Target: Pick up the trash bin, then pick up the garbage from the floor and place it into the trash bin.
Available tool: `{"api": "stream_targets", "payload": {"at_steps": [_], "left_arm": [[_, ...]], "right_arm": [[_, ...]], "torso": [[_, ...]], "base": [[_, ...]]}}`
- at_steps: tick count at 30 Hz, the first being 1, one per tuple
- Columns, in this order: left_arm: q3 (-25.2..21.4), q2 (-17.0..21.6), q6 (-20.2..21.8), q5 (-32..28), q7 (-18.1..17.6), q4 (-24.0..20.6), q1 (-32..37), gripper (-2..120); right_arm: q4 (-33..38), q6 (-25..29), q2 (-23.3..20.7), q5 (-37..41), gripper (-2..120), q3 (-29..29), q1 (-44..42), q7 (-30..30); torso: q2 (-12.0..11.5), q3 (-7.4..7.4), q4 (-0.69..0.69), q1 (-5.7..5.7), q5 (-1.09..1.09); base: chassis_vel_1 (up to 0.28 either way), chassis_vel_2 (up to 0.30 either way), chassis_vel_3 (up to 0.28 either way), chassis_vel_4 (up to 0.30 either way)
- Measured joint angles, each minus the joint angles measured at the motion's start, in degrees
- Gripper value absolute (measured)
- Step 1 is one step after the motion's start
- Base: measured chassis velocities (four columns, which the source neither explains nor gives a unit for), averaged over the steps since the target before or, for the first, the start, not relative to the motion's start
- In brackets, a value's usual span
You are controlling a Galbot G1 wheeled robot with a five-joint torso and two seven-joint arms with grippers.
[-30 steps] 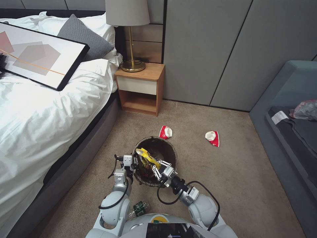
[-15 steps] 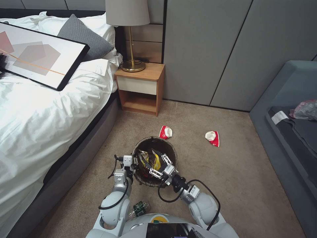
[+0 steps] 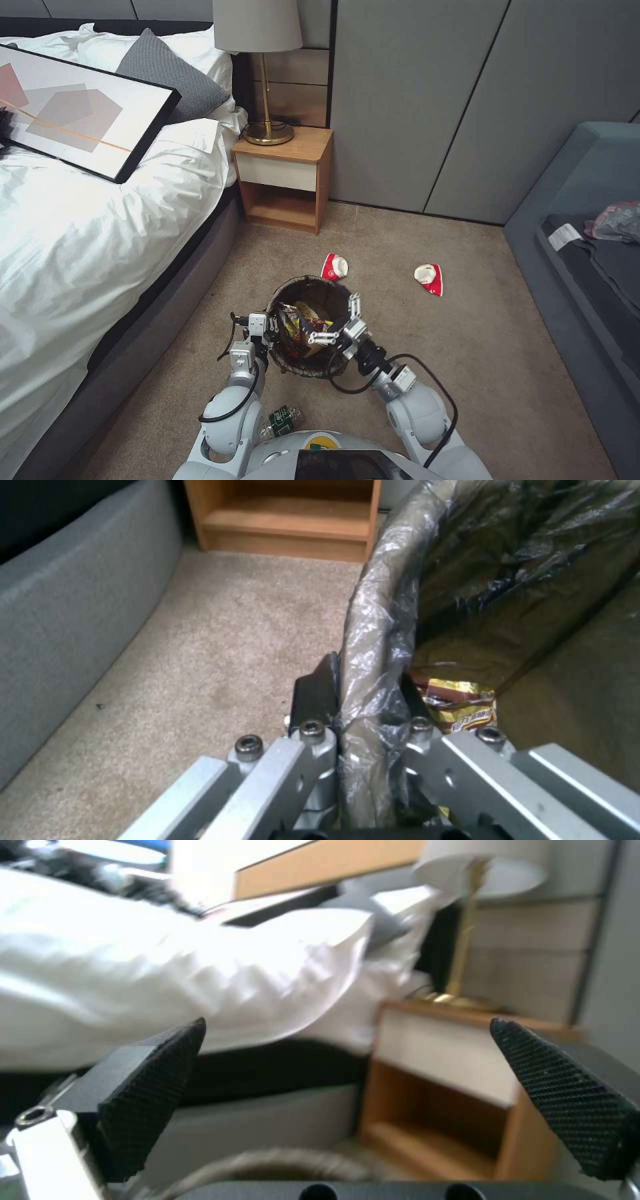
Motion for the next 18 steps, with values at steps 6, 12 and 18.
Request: {"api": "stream_targets", "payload": {"at_steps": [6,12,18], "left_arm": [[-0.3,0.03,-0.11,-0.21,0.02,0.33,-0.06,4],[-1.06,0.26,-0.14,-0.73,0.03,0.11,-0.21,4],[-1.27,0.36,-0.13,-0.95,0.03,-0.16,-0.25,4]], "right_arm": [[6.35,0.32,1.03,-3.54,100,3.74,-3.39,7.65],[4.14,2.12,2.02,-4.52,100,7.82,-6.17,13.71],[1.55,3.25,2.72,-5.01,100,10.28,-7.01,17.82]], "torso": [[0.0,0.0,-0.01,0.0,-0.01],[0.0,0.0,0.0,0.0,0.0],[0.0,0.0,-0.01,0.0,0.0]], "base": [[0.0,0.0,0.0,0.0],[0.0,0.0,0.0,0.0],[0.0,0.0,0.0,0.0]]}}
